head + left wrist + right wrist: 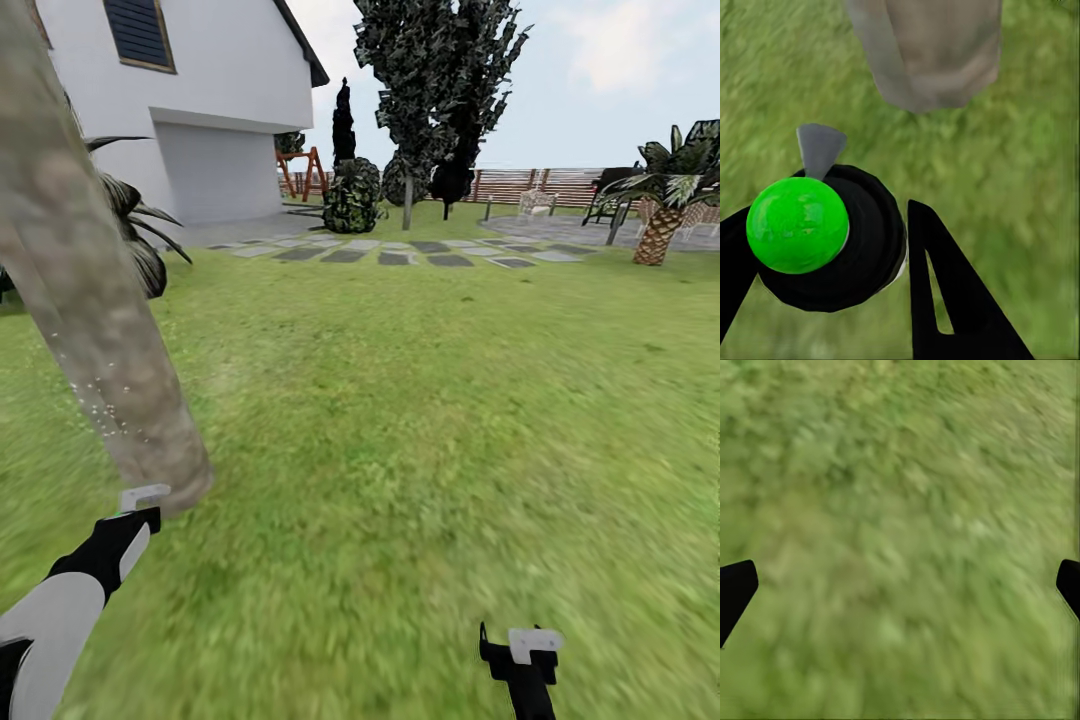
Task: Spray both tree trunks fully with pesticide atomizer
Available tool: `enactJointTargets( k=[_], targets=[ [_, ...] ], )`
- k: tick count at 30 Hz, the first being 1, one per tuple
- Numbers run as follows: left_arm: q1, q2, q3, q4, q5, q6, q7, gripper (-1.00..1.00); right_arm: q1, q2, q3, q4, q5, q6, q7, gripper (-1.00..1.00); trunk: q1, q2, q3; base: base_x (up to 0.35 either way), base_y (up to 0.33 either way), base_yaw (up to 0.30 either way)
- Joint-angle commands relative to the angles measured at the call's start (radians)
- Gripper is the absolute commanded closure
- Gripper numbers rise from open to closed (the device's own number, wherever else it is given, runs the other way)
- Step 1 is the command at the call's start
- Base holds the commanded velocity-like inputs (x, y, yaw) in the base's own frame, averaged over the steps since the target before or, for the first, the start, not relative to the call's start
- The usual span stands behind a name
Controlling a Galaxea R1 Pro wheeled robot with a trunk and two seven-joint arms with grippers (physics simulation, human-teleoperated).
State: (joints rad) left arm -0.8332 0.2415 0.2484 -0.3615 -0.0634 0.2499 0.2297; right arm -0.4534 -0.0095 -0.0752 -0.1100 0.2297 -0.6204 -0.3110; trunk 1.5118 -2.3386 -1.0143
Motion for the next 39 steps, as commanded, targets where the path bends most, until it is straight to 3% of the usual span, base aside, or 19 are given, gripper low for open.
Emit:
enactJointTargets(
  k=[1,8,18,30,39],
  targets=[
    [0.0,0.0,0.005,-0.002,-0.007,0.006,0.0,1.0,-0.001,0.0,-0.008,0.001,0.01,-0.002,-0.003,-1.0,0.0,0.0,-0.001,0.128,-0.25,0.0],
    [0.0,-0.001,0.005,-0.002,-0.006,0.007,0.0,1.0,-0.001,0.0,-0.008,0.001,0.01,-0.002,-0.003,-1.0,0.0,0.0,-0.001,0.141,-0.241,0.024],
    [0.0,-0.01,0.005,-0.011,-0.006,0.008,0.005,1.0,-0.001,0.0,-0.008,0.001,0.01,-0.002,-0.004,-1.0,0.0,0.0,-0.001,0.081,-0.059,0.247],
    [0.0,-0.012,0.005,-0.007,-0.006,0.007,0.005,1.0,-0.001,0.0,-0.007,0.001,0.01,-0.002,-0.003,-1.0,0.0,0.0,-0.001,0.187,-0.206,0.025],
    [0.0,-0.014,0.005,-0.008,-0.006,0.006,0.008,1.0,-0.001,0.0,-0.006,0.001,0.011,-0.002,-0.003,-1.0,0.0,0.0,-0.001,0.105,-0.26,0.263]
  ],
)
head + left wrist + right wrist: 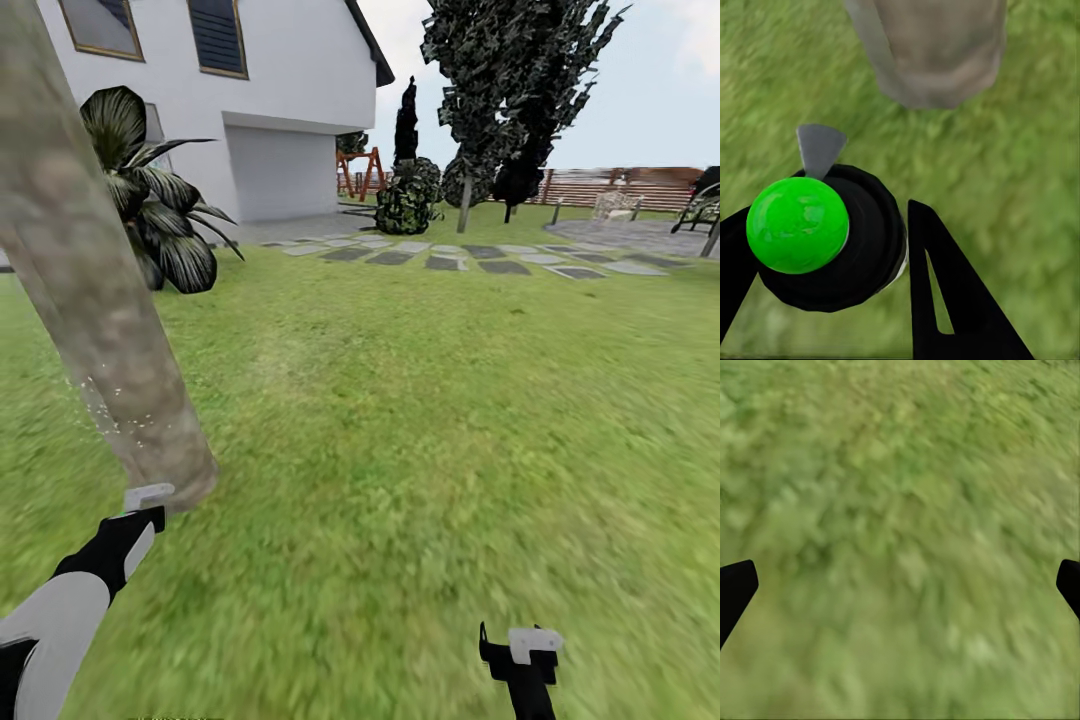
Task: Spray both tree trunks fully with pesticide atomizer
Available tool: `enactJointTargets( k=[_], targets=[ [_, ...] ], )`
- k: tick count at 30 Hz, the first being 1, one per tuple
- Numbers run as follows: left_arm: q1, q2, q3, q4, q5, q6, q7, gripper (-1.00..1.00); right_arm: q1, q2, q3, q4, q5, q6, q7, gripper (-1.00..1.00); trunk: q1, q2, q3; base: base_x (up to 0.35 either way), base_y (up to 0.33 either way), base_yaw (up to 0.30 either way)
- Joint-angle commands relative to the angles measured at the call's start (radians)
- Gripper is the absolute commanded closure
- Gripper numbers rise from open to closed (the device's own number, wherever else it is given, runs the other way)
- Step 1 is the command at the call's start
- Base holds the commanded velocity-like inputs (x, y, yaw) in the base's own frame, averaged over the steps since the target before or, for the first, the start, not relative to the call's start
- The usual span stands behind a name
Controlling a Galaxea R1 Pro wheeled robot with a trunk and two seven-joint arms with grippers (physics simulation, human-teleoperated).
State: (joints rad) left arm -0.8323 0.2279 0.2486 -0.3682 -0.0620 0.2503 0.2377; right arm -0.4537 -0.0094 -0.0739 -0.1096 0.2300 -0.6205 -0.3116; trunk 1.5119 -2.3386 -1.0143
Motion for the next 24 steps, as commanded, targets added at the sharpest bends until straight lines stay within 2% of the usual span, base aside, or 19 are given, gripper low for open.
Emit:
enactJointTargets(
  k=[1,15,24],
  targets=[
    [-0.001,-0.001,0.005,-0.002,-0.007,0.006,0.0,1.0,0.0,0.0,-0.007,0.001,0.011,-0.002,-0.003,-1.0,0.0,0.0,-0.001,0.095,-0.262,0.278],
    [-0.001,-0.001,0.005,0.003,-0.007,0.006,-0.002,1.0,0.0,0.001,-0.007,0.001,0.011,-0.002,-0.003,-1.0,0.0,0.0,-0.001,0.093,-0.263,0.277],
    [-0.001,-0.004,0.004,-0.006,-0.007,0.004,-0.003,1.0,0.0,0.001,-0.008,0.001,0.01,-0.002,-0.003,-1.0,0.0,0.0,-0.001,0.061,-0.267,0.066]
  ],
)
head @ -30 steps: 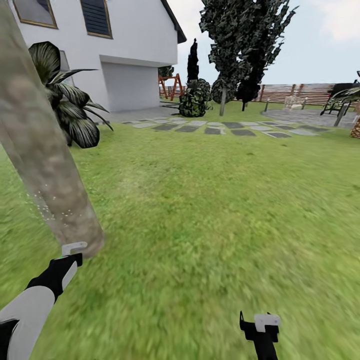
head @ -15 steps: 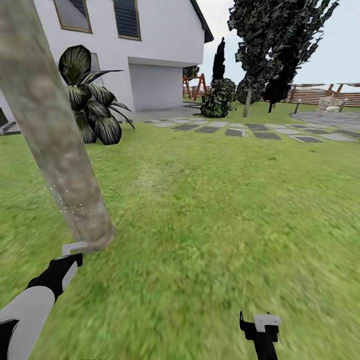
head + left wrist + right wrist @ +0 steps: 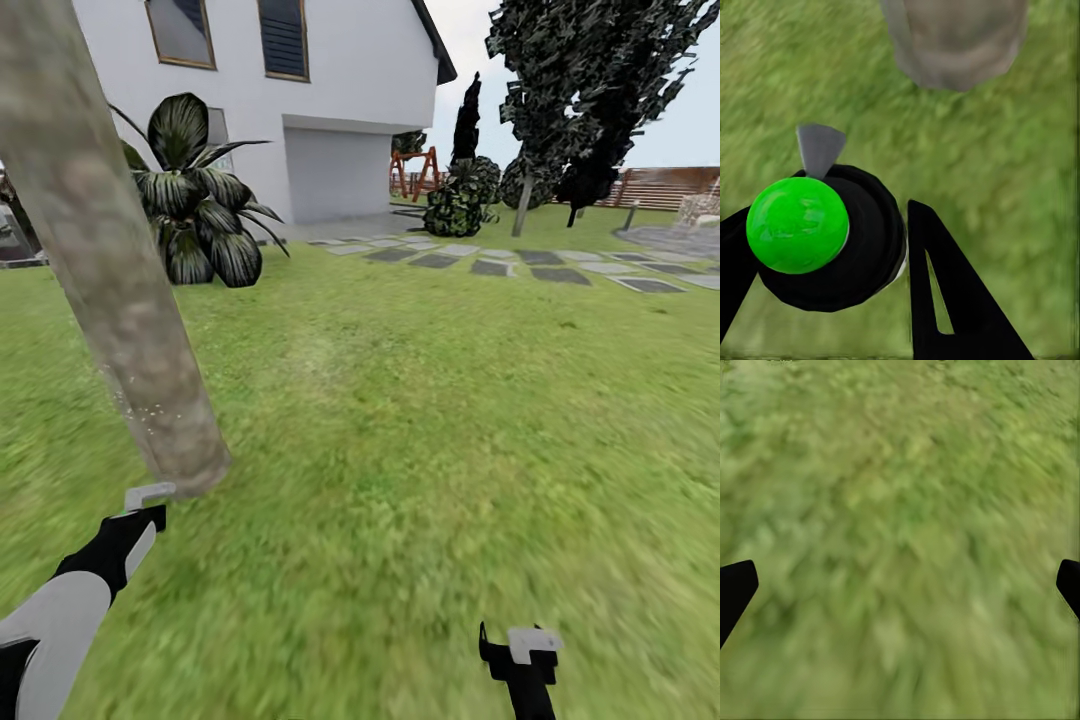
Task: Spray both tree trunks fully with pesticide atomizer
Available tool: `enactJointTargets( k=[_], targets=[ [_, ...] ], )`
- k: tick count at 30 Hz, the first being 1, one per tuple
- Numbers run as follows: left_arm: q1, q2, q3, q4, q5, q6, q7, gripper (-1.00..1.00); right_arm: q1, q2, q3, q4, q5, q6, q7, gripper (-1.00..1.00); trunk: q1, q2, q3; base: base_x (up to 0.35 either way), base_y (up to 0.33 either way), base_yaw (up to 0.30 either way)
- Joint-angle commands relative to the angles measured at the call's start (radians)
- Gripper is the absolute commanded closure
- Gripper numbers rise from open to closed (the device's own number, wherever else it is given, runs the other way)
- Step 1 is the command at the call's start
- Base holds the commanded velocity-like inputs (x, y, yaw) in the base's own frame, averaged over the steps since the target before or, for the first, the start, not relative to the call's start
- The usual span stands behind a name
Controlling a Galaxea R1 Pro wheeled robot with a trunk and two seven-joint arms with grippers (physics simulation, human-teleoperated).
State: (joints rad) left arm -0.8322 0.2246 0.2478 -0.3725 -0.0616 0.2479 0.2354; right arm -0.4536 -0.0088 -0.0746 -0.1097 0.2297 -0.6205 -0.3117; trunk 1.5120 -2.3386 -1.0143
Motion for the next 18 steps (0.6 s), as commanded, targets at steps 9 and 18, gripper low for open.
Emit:
enactJointTargets(
  k=[9,18],
  targets=[
    [-0.001,-0.056,-0.003,-0.003,-0.01,-0.083,-0.01,1.0,0.0,-0.002,-0.008,0.001,0.01,-0.002,-0.004,-1.0,0.0,0.0,-0.001,0.034,-0.219,0.27],
    [-0.08,-0.066,-0.018,-0.114,-0.017,0.017,-0.174,1.0,0.0,-0.002,-0.008,0.001,0.01,-0.002,-0.003,-1.0,0.0,0.0,-0.001,0.005,-0.008,0.259]
  ],
)
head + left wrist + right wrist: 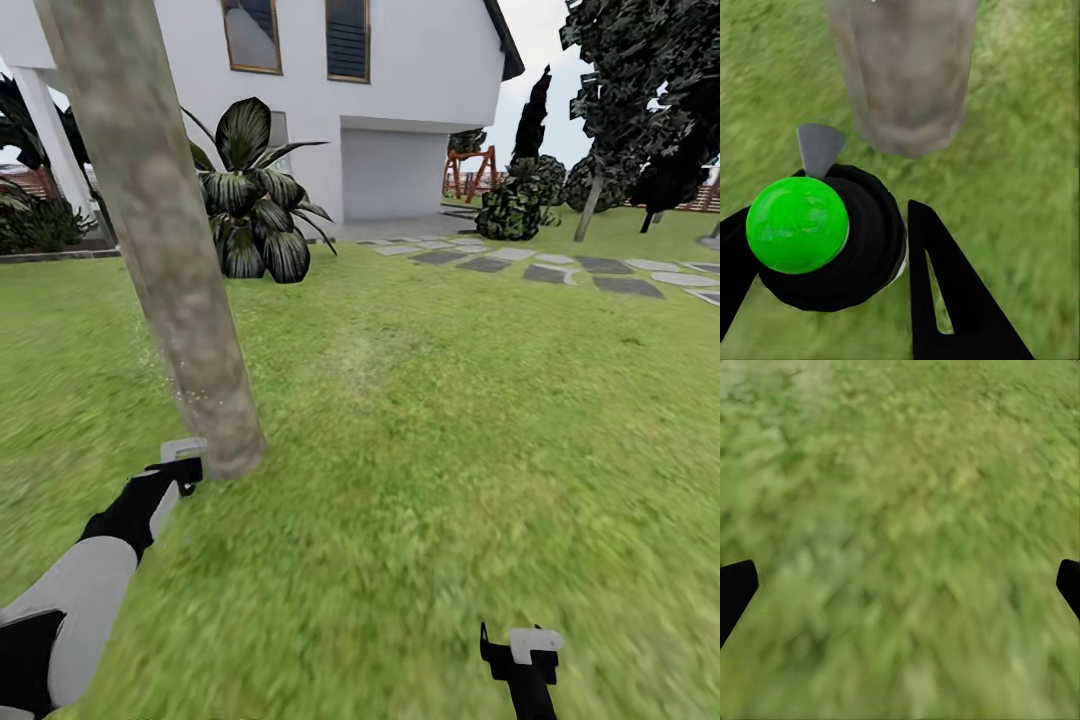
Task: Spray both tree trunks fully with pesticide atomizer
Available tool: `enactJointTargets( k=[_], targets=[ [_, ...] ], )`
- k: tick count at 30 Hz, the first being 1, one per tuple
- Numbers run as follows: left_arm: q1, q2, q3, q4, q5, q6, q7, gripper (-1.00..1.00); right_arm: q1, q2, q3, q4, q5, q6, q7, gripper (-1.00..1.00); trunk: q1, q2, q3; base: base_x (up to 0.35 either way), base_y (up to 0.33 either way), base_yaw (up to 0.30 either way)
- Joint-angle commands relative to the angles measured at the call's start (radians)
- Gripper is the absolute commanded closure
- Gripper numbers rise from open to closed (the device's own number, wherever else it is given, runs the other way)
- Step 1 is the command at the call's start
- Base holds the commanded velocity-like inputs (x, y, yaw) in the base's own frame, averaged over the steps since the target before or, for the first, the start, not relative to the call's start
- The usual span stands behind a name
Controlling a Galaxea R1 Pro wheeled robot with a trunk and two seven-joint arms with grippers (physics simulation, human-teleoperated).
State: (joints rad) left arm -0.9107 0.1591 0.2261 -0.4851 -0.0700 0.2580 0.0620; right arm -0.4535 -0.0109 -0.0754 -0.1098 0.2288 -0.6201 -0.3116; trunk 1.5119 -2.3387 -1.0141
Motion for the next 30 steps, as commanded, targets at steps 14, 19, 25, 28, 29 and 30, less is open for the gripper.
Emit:
enactJointTargets(
  k=[14,19,25,28,29,30],
  targets=[
    [-0.119,0.11,-0.018,-0.037,-0.074,0.197,-0.003,1.0,-0.001,-0.001,-0.007,0.0,0.011,-0.003,-0.004,-1.0,0.0,0.0,-0.001,0.0,0.0,0.011],
    [-0.124,0.102,-0.054,-0.037,-0.071,0.211,-0.003,1.0,-0.001,0.0,-0.007,-0.001,0.009,-0.003,-0.006,-1.0,0.0,0.0,-0.001,0.0,0.0,0.119],
    [-0.165,0.08,-0.083,-0.038,-0.071,0.284,-0.007,1.0,-0.001,0.0,-0.007,-0.001,0.009,-0.003,-0.006,-1.0,0.0,0.0,-0.001,0.005,0.0,0.199],
    [-0.165,0.076,-0.086,-0.038,-0.069,0.286,-0.011,1.0,-0.001,0.0,-0.007,-0.001,0.01,-0.003,-0.006,-1.0,0.0,0.0,-0.001,0.247,0.0,0.017],
    [-0.166,0.072,-0.087,-0.038,-0.069,0.287,-0.011,1.0,-0.001,0.0,-0.007,-0.001,0.01,-0.003,-0.006,-1.0,0.0,0.0,-0.001,0.318,0.0,0.004],
    [-0.166,0.063,-0.087,-0.038,-0.07,0.286,-0.011,1.0,-0.001,-0.001,-0.007,-0.001,0.01,-0.003,-0.006,-1.0,0.0,0.0,-0.001,0.331,0.0,0.001]
  ],
)
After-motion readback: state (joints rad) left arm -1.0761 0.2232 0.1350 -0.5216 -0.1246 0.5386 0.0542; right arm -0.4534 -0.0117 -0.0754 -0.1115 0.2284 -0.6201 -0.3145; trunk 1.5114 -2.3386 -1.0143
